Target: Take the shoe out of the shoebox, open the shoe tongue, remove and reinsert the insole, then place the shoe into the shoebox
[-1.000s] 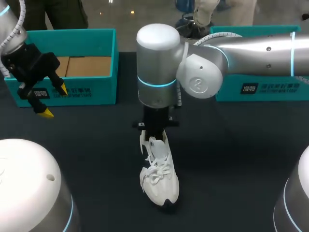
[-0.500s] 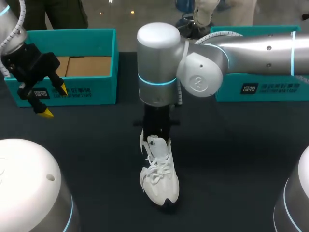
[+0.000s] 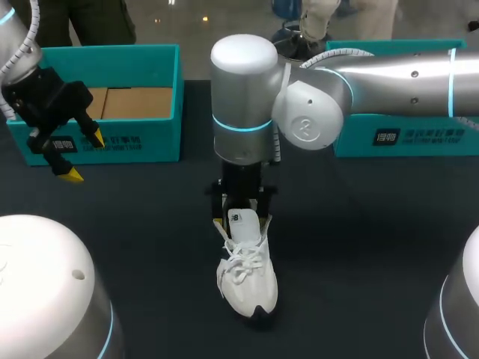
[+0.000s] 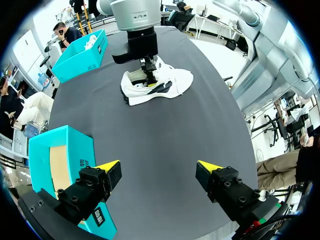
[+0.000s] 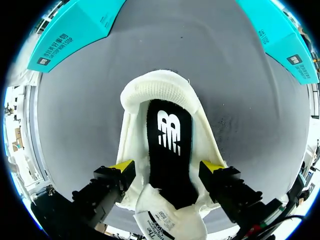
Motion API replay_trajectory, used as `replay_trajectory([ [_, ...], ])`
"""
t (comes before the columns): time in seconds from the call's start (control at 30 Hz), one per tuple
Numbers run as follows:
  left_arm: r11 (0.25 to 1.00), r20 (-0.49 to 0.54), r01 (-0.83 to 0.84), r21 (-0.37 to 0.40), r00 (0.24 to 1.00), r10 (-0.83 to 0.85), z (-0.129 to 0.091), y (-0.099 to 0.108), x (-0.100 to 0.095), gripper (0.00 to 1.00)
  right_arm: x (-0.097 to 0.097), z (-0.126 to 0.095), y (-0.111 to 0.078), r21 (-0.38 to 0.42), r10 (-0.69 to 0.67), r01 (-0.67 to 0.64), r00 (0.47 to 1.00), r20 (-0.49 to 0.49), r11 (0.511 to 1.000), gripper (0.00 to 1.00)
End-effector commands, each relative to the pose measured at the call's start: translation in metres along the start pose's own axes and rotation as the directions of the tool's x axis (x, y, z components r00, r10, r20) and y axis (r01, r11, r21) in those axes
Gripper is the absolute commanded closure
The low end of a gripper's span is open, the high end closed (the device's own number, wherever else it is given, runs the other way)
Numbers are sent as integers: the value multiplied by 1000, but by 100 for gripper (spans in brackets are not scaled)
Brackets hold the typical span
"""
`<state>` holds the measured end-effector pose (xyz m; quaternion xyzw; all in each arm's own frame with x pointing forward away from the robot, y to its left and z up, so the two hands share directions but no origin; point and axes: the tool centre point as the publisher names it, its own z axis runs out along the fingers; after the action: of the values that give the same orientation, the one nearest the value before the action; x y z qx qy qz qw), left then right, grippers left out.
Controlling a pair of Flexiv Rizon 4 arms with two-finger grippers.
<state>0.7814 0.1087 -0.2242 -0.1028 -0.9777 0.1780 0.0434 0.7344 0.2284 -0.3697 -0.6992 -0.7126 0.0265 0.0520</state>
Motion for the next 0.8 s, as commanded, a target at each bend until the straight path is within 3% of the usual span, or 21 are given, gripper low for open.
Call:
replay_trajectory([
  [0.03,1000,0,0,-2,1000,0,0,0,1,0,2,2,0,-1,0,0,1000,1,1000,7],
  [0.17,1000,0,0,-2,1000,0,0,0,1,0,3,2,-1,-3,0,0,1000,4,1000,0],
  [0.8,1000,0,0,-2,1000,0,0,0,1,0,1,-33,-1,-77,3,2,998,65,997,0],
])
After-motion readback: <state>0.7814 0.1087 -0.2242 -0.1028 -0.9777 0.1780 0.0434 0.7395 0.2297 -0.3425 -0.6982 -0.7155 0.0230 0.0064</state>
